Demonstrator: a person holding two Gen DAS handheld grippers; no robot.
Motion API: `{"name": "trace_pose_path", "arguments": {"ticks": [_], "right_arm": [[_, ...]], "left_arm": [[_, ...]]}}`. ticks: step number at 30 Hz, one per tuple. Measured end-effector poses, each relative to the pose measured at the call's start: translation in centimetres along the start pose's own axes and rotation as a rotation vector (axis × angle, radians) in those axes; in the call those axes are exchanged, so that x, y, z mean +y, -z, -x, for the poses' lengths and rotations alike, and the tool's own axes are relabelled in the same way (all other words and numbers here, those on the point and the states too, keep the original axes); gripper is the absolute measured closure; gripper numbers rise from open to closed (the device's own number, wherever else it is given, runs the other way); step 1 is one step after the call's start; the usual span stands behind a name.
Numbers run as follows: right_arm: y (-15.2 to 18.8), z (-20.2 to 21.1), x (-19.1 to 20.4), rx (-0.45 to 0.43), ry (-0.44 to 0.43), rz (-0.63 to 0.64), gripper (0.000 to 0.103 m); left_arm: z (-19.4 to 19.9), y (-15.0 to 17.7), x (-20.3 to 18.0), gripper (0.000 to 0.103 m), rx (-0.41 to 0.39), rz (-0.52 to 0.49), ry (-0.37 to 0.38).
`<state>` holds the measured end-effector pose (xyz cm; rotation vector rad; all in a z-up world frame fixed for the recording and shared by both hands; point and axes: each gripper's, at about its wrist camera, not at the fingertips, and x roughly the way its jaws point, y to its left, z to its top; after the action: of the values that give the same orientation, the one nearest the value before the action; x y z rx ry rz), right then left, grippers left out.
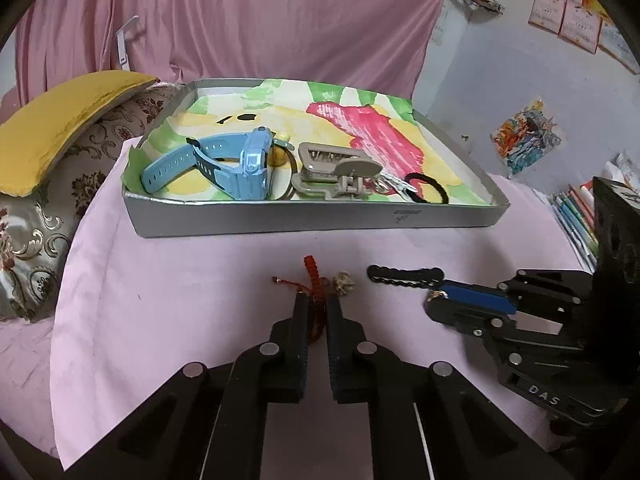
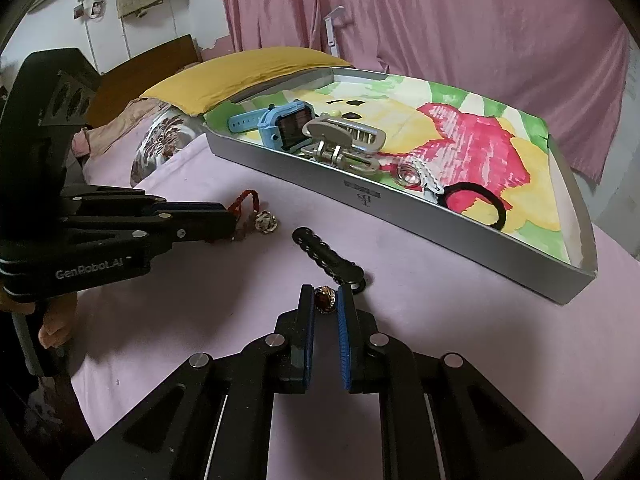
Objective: Organize jewelry
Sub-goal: 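Grasp the red-gem ring with the right tool while the left grasps the red beaded string, then carry the ring and red beads into the tray while both tools open to release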
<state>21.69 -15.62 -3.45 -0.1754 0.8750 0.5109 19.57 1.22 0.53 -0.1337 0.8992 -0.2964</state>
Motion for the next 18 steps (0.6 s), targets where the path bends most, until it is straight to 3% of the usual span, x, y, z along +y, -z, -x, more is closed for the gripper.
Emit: {"name": "trace_pose_path", "arguments": {"ticks": [5,10,18], "right_arm": [[0.5,1.4,0.0,-0.063,0.023,-0.006,0.093],[0.5,3.5,-0.5,-0.173,0.044,-0.056,0.093],[-0.6,6.1,-0.7,-0.358,0.098,-0.091,0.093]], "left_arm": [[1.1,0.8,-0.4,0.096,-0.044,-0.020,0.029],[2.7,1.0,-0.7,0.097,-0.143,-0.026,0.057],[5.5,-0.2,-1.5,0.097,-0.370,-0.015,0.053]]}}
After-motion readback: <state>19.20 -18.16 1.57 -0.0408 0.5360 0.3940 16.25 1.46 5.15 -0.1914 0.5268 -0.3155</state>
